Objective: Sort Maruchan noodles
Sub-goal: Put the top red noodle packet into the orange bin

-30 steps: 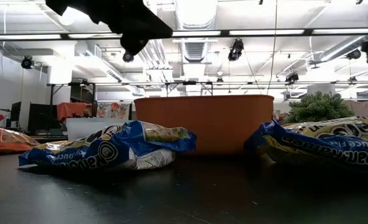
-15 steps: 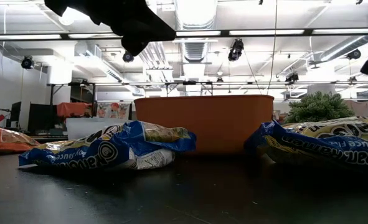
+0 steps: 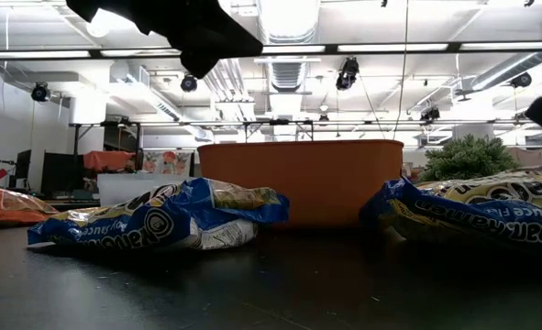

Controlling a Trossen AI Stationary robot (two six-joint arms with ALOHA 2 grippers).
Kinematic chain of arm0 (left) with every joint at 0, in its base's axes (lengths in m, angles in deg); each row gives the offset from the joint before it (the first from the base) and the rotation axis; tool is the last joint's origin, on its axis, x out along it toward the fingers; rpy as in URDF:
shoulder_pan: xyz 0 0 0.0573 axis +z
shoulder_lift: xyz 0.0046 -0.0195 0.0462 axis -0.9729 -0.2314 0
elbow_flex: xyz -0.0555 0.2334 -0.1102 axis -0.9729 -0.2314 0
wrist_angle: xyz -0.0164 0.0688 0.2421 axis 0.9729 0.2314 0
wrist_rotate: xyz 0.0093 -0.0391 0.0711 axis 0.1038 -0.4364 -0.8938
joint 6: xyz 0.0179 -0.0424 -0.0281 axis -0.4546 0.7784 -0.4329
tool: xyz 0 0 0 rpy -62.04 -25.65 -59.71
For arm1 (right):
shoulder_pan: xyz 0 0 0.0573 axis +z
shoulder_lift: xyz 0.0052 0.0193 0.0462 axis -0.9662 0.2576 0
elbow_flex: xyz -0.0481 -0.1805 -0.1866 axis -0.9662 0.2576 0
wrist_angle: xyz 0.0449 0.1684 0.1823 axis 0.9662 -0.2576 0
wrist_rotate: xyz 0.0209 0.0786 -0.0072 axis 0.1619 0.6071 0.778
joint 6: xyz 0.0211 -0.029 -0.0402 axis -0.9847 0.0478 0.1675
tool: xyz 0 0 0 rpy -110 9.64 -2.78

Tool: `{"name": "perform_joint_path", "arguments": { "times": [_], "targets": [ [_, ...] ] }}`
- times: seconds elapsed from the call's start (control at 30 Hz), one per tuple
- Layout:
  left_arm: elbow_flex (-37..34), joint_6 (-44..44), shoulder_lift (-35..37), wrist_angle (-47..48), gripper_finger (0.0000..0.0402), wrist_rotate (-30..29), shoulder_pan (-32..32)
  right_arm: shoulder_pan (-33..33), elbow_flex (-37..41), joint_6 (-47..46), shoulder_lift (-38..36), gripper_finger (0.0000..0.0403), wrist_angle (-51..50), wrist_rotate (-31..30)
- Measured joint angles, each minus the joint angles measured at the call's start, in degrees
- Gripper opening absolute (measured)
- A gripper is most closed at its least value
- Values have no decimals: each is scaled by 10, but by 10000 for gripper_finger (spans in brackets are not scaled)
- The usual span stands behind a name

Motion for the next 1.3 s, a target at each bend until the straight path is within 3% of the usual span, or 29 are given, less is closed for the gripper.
{"name": "perform_joint_path", "arguments": {
  "times": [0.4,0.7,0.97,1.3],
  "targets": [
    [0,-39,0,27,0,-6,0,-5,-53,63,-67,9,-75,-159],
    [0,-31,-8,84,0,-5,0,-25,-92,152,-80,8,-83,-229],
    [2,-31,-79,90,0,4,1,-28,-120,207,-87,8,-82,-299],
    [70,-56,-171,115,0,1,24,-47,-196,380,-110,8,-80,-372]
  ]
}}
